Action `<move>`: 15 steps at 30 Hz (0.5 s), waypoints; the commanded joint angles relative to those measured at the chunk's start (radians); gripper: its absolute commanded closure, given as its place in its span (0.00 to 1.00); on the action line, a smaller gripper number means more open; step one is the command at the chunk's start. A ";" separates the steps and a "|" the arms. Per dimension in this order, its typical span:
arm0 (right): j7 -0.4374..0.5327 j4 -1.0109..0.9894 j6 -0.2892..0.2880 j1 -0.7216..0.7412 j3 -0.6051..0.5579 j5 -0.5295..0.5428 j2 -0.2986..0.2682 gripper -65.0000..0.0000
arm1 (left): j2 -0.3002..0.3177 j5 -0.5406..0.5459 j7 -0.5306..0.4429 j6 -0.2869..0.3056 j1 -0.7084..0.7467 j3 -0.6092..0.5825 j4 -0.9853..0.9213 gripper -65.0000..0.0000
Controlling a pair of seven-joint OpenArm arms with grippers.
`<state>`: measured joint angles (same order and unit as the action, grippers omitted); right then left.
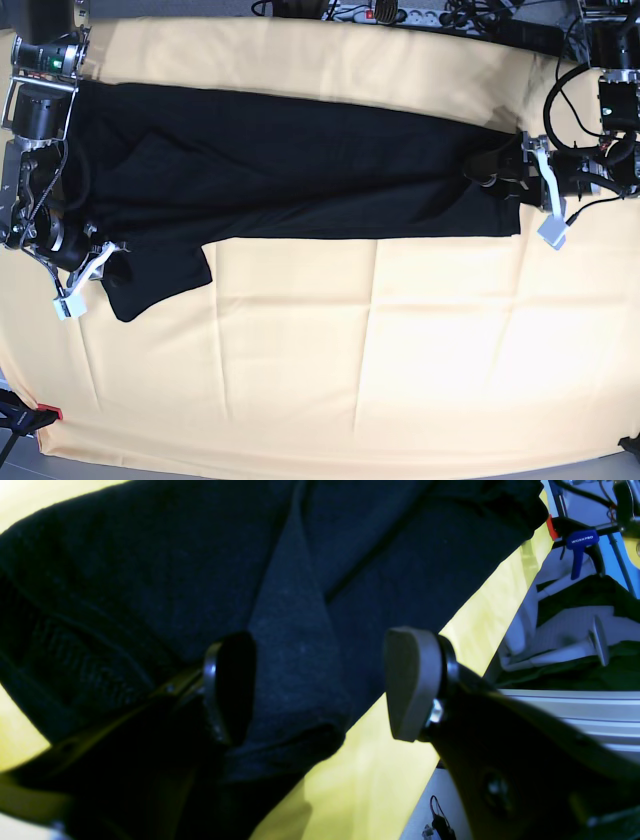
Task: Fold the T-shirt properly
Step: 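Tuck the hanging sleeve under with the right gripper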
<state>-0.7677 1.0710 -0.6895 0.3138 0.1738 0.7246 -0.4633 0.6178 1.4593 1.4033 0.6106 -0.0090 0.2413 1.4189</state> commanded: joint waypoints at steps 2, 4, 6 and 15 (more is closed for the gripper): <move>-0.043 0.033 -0.009 0.041 0.007 0.113 -0.022 1.00 | 0.022 0.024 -0.007 0.007 -0.016 0.006 0.014 0.35; -0.132 0.075 -0.009 0.035 0.006 0.194 -0.022 1.00 | 0.022 0.024 -0.007 0.011 -0.016 0.006 0.014 0.35; -0.197 0.128 -0.009 0.012 0.006 0.261 -0.023 1.00 | 0.022 0.024 -0.007 0.010 -0.016 0.006 0.014 0.35; -0.233 0.490 -0.009 -0.224 0.008 0.327 -0.064 1.00 | 0.022 0.024 -0.007 0.018 -0.016 0.006 0.014 0.35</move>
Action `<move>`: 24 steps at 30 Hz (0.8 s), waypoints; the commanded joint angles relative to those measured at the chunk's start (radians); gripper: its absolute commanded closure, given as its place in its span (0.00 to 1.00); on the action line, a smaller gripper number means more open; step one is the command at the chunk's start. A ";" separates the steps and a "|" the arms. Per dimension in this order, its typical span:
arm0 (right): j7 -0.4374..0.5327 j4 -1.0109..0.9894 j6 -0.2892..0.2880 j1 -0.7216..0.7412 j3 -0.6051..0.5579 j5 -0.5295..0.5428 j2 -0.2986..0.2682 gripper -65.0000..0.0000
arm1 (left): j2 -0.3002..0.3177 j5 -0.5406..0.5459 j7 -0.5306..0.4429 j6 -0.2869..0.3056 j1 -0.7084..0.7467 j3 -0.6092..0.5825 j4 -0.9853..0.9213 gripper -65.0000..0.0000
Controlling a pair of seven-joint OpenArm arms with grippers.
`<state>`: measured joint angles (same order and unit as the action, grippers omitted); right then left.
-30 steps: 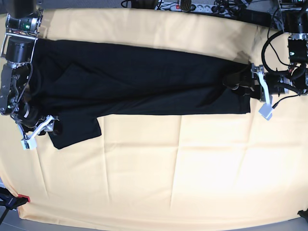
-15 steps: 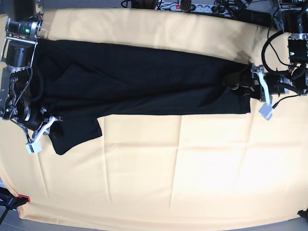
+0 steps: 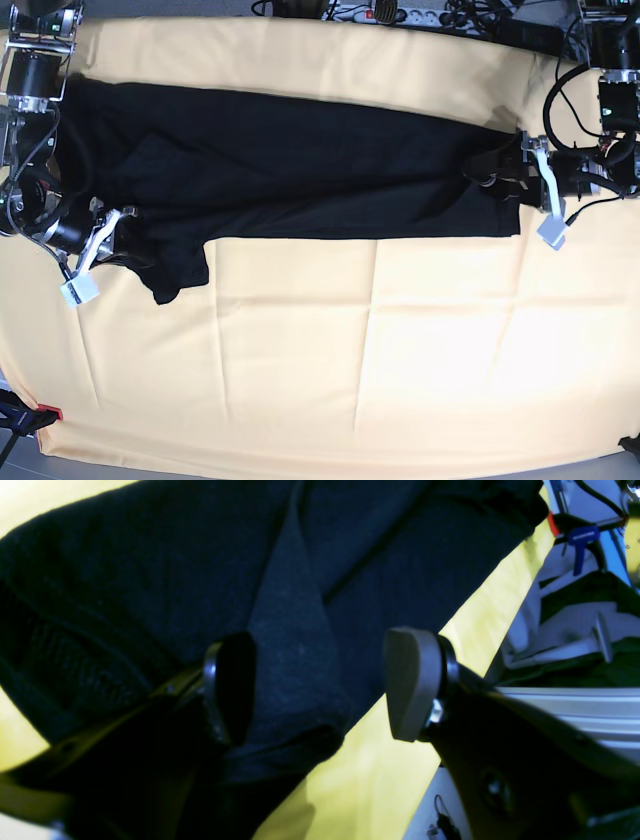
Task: Fold the T-shirt properly
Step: 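Tuck the hanging sleeve under with the right gripper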
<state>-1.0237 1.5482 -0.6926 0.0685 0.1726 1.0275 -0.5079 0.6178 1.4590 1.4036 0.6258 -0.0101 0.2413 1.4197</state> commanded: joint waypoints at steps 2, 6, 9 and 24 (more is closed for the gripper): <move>0.023 0.105 -0.006 -0.037 0.010 0.028 -0.037 1.00 | 0.022 0.025 -0.007 0.003 -0.015 0.006 0.014 0.35; -0.040 0.269 -0.006 -0.135 0.010 0.132 -0.076 1.00 | 0.022 0.025 -0.007 0.003 -0.015 0.006 0.014 0.35; -0.125 0.368 -0.006 -0.188 0.010 0.230 -0.089 1.00 | 0.022 0.025 -0.007 0.003 -0.015 0.006 0.014 0.35; -0.351 0.426 -0.006 -0.293 0.011 0.309 -0.182 1.00 | 0.023 0.025 -0.007 0.010 -0.021 0.008 0.014 0.35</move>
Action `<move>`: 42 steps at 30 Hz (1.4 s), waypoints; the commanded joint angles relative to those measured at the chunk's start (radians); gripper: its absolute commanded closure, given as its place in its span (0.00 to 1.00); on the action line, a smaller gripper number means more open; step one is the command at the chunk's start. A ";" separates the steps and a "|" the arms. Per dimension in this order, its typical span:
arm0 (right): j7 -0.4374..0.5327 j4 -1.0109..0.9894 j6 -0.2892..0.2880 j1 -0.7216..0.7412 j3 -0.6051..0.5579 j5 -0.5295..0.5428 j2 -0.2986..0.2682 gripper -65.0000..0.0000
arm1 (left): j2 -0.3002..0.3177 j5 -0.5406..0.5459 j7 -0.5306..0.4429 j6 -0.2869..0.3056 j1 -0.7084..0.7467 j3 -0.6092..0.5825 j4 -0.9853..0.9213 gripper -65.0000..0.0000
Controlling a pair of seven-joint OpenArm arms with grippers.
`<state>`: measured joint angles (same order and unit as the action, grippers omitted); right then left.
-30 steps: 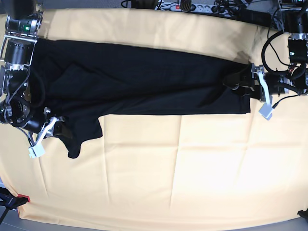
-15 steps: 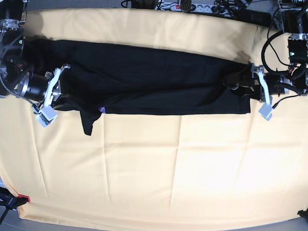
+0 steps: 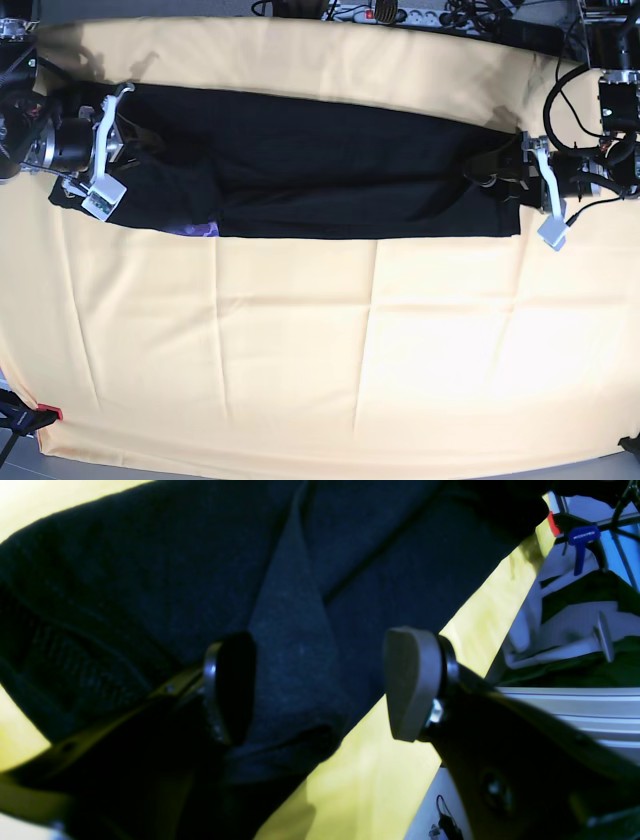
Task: Fold the T-shirt properly
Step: 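Tuck the hanging sleeve under with the right gripper, then grasp both ends of the folded strip with both grippers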
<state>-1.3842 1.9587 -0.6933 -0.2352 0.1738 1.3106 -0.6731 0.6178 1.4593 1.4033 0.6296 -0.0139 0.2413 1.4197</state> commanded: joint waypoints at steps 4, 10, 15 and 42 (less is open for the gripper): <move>-0.009 0.015 -0.005 0.011 0.010 0.029 -0.049 1.00 | 0.031 0.024 -0.007 0.006 -0.017 0.010 0.014 0.35; -0.009 0.015 -0.005 -0.046 0.010 0.017 -0.096 1.00 | 0.088 0.024 -0.007 0.007 -0.018 0.010 0.014 0.35; 0.014 0.015 -0.005 -0.061 0.010 -0.031 -0.100 1.00 | 0.157 0.024 -0.007 0.006 -0.032 0.010 0.014 0.35; 0.232 0.050 -0.005 -0.065 0.129 -0.203 0.025 1.00 | 0.344 0.024 -0.007 0.002 -0.031 0.018 0.013 0.35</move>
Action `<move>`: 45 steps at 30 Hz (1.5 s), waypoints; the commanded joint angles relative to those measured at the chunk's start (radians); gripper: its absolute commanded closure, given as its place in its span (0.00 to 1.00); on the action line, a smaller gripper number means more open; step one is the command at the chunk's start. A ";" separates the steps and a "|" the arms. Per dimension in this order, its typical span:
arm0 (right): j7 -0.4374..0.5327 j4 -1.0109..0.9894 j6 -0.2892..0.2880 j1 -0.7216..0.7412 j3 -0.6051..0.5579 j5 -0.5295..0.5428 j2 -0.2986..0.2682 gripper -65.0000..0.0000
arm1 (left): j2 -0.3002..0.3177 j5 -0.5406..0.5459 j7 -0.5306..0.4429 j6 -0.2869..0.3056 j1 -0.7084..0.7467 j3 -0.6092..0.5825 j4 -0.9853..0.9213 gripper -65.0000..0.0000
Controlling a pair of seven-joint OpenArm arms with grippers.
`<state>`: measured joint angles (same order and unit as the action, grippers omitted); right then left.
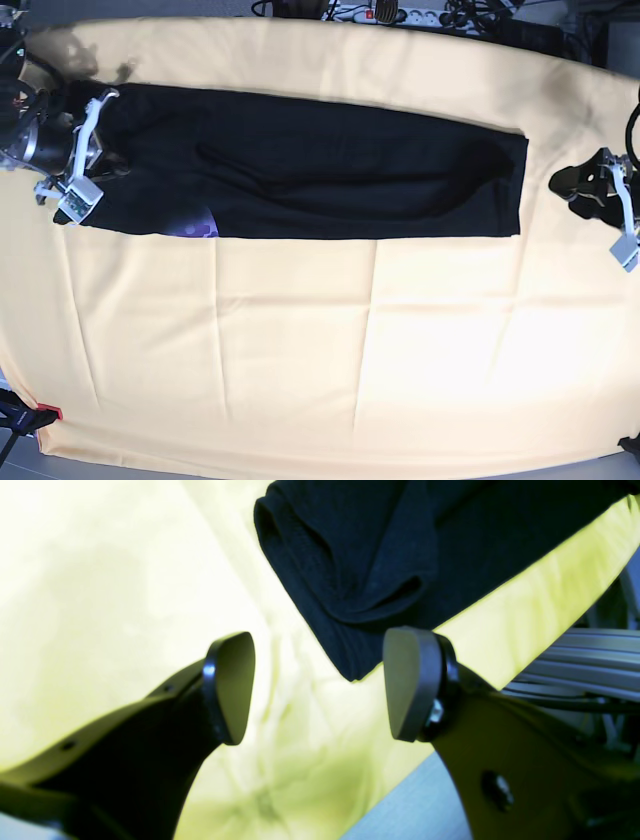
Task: Fold the T-shirt properly
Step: 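Grasp both ends of the folded strip with both grippers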
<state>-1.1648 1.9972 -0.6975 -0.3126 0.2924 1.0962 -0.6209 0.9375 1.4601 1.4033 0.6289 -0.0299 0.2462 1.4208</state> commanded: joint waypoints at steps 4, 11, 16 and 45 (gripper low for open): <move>0.154 -0.096 -0.001 0.010 0.010 -0.219 0.102 1.00 | -0.024 -0.030 -0.007 -0.017 -0.013 0.032 0.011 0.35; 0.186 -0.291 -0.001 0.011 0.010 -0.294 0.158 1.00 | -0.151 -0.331 -0.096 -0.126 0.042 0.164 0.011 0.35; 0.185 -0.300 -0.001 0.010 0.010 -0.289 0.158 1.00 | -0.286 -0.365 -0.104 -0.128 0.051 0.228 0.011 0.35; 0.182 -0.286 -0.001 0.043 0.010 -0.143 0.155 0.76 | -0.458 -0.225 -0.088 -0.049 0.098 0.240 0.011 1.00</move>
<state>-0.9966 1.6947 -0.6964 -0.2840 0.2970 0.9436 -0.4480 0.4541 1.2224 1.3350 0.5804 0.0811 0.4740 1.4185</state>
